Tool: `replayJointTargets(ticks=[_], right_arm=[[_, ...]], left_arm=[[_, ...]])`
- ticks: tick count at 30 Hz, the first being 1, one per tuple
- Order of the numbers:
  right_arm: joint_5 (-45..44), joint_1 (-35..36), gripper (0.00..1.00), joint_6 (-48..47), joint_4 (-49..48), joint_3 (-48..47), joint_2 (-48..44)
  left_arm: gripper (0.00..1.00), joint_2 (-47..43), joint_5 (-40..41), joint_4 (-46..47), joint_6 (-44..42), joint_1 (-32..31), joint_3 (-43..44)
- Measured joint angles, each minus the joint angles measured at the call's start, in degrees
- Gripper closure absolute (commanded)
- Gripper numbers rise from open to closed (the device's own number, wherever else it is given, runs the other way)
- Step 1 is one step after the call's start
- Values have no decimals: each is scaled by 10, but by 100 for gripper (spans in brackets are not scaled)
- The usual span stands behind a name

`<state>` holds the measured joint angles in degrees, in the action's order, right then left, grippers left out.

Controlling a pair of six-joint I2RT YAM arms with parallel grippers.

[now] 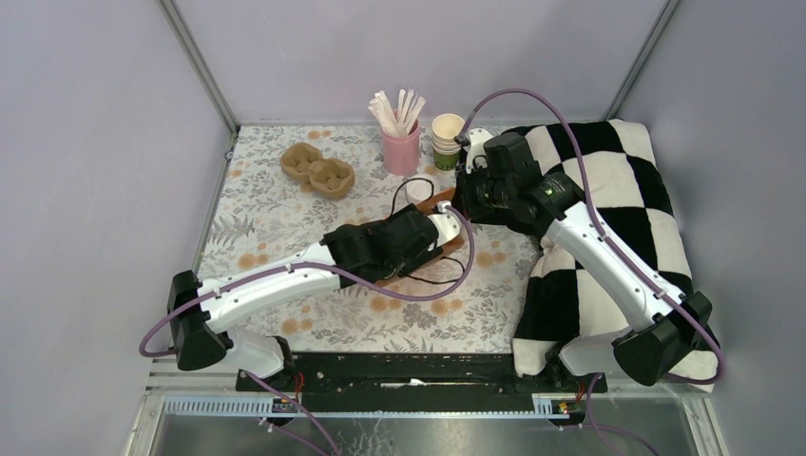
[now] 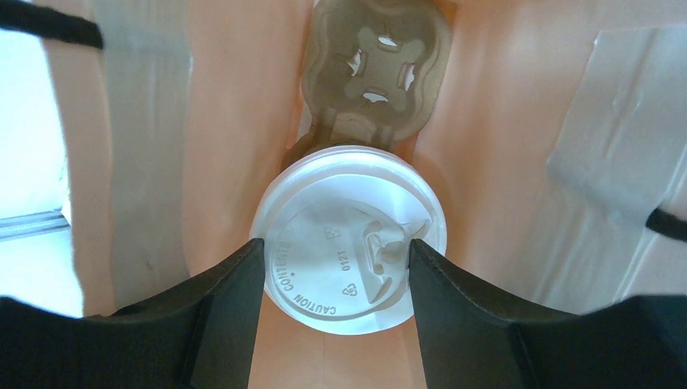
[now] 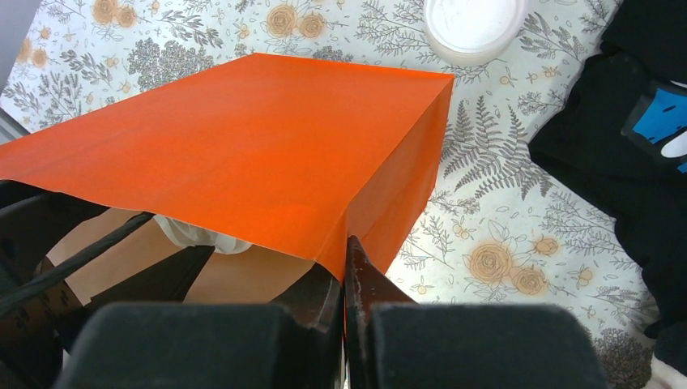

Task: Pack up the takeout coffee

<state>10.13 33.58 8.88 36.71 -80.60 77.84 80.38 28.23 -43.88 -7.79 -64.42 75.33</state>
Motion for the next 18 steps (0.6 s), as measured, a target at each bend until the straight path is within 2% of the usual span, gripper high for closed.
replayJointTargets(ticks=[18], right_arm=[[25,0,100,-87,-43,45,-5]], left_arm=[[58,-6,-49,-12,-13,29,-9]])
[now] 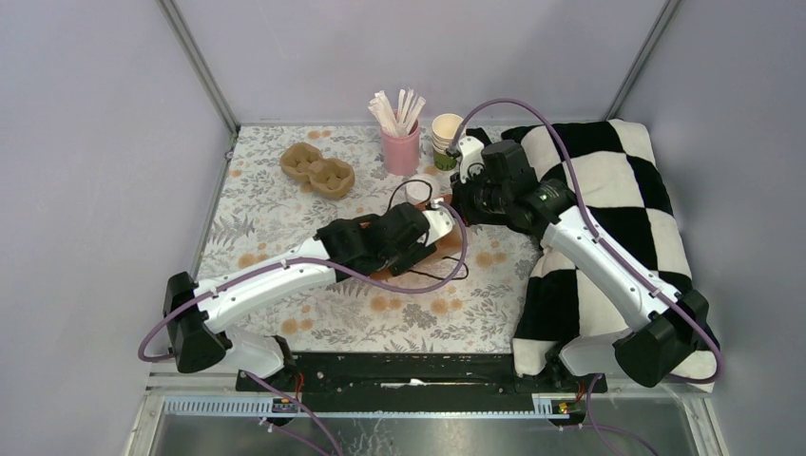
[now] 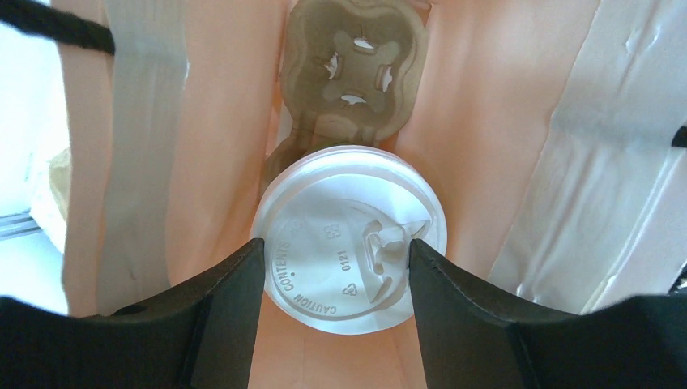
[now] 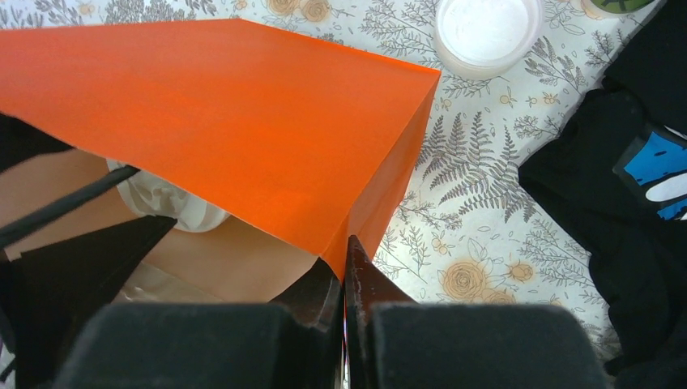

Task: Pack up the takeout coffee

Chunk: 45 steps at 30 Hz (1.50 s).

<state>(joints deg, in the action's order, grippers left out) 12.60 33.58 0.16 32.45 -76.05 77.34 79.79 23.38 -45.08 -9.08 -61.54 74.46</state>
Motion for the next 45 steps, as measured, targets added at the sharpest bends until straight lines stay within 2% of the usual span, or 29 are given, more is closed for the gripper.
replayJointTargets(ticks=[6,15,28,34,45], right_arm=[[11,0,100,-39,-2,6,-5],[23,0,100,-93,-2,6,-11],[34,0,100,-115,-16,6,-11],[35,0,100,-117,-29,13,-11],[47,0,100,-113,-53,31,-12]], left_arm=[[59,-3,-50,-24,0,28,1],[59,8,-56,-50,0,28,29],[58,69,27,-35,-10,28,24],[58,70,54,-20,-12,26,20],[59,44,99,61,-47,22,-56]])
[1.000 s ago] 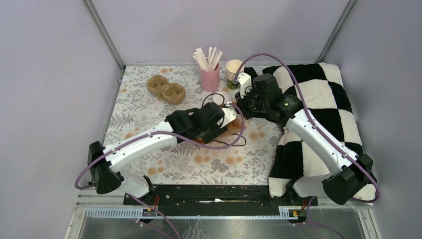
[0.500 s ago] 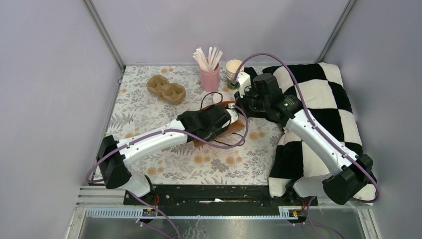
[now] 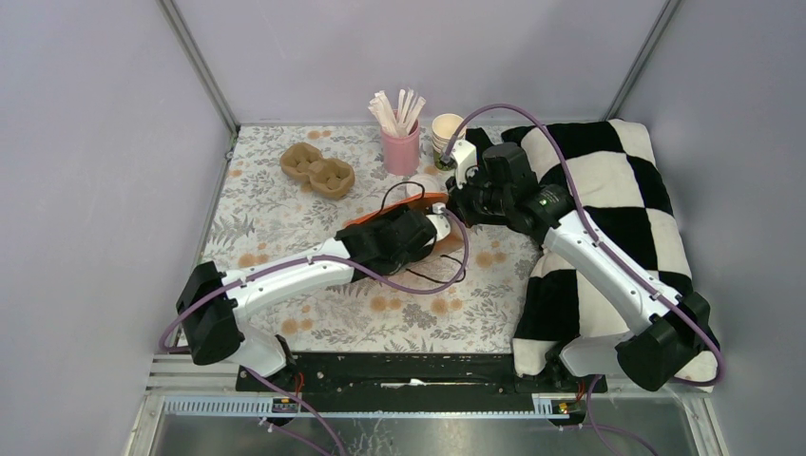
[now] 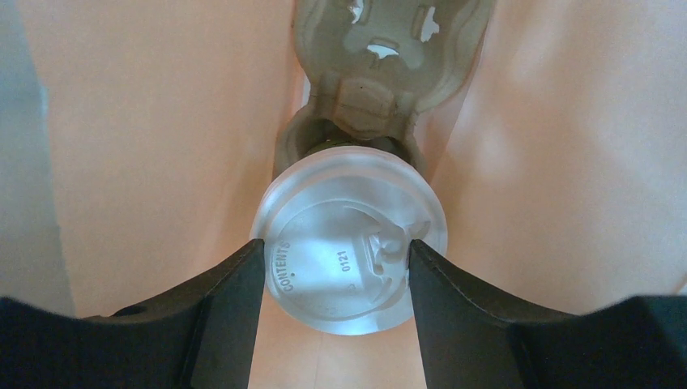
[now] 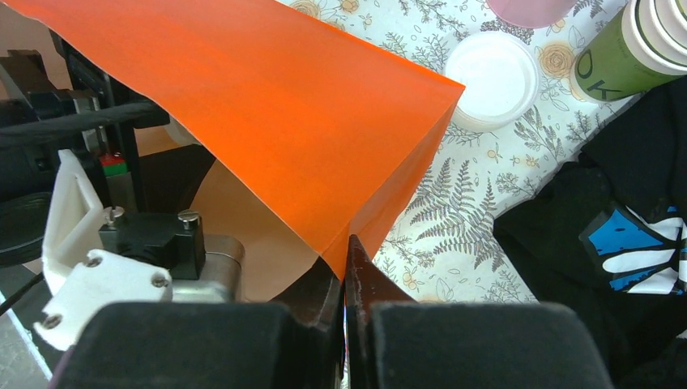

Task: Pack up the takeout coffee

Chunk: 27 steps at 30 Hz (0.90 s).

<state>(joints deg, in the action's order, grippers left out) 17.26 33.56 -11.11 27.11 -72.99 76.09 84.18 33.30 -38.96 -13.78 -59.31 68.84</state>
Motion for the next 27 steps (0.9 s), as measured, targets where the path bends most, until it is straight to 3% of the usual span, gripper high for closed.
replayJointTargets(ticks=[13,19,25,27], right_arm=[[-4,0,100,18,-14,10,-3],[-19,0,100,19,-78,93,-48],[-31,-2,95,17,-98,101,-52],[-31,-2,86,17,-101,111,-59]], left_arm=[[59,17,36,42,-23,-4,0],[59,39,32,30,-14,-9,17],[59,47,17,7,25,-28,48],[60,48,15,-4,38,-36,50]])
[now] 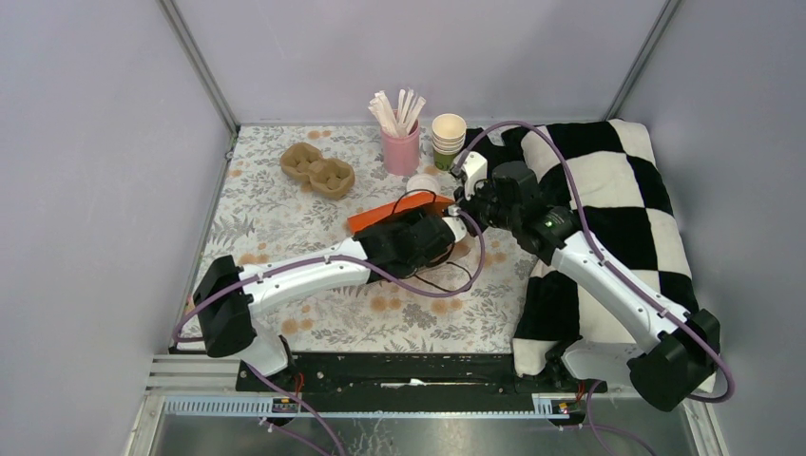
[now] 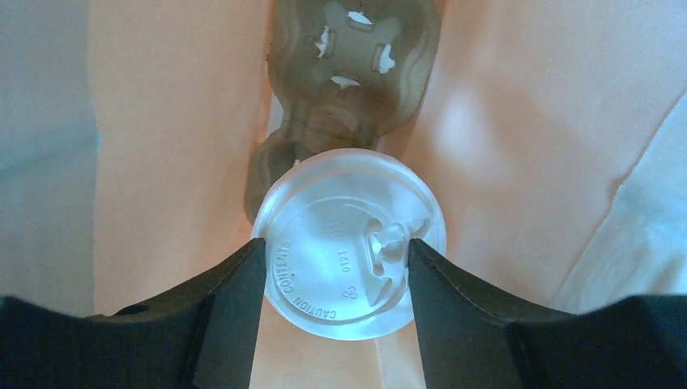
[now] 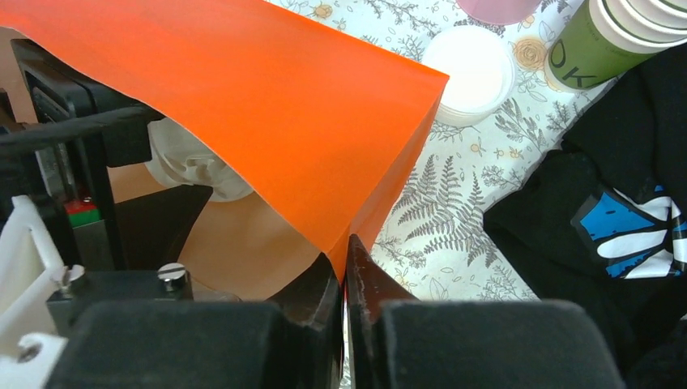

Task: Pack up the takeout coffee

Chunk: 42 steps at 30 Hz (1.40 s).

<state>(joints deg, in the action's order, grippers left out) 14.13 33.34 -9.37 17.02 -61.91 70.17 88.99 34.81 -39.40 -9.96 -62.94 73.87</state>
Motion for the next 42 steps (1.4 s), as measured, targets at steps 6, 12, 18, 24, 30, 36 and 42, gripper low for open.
replayJointTargets(ticks=[6,12,18,24,30,36,42], right_arm=[[-22,-5,54,37,3,12,-15],[-70,-7,40,108,8,13,-14],[-53,-7,64,137,-21,53,-12],[-12,-2,84,133,-75,94,-13],[-39,26,89,133,-68,87,-27],[-101,51,91,129,-50,64,-26],[-128,59,93,135,-23,51,-24]], left_arm=[[60,0,-3,-18,28,-19,0],[60,-1,-2,-19,42,-28,-8],[60,-8,0,-8,45,-33,-39],[60,-12,14,1,44,-42,-64],[60,-24,26,1,41,-52,-70],[61,-25,40,1,35,-56,-70],[61,-25,48,1,16,-56,-70]])
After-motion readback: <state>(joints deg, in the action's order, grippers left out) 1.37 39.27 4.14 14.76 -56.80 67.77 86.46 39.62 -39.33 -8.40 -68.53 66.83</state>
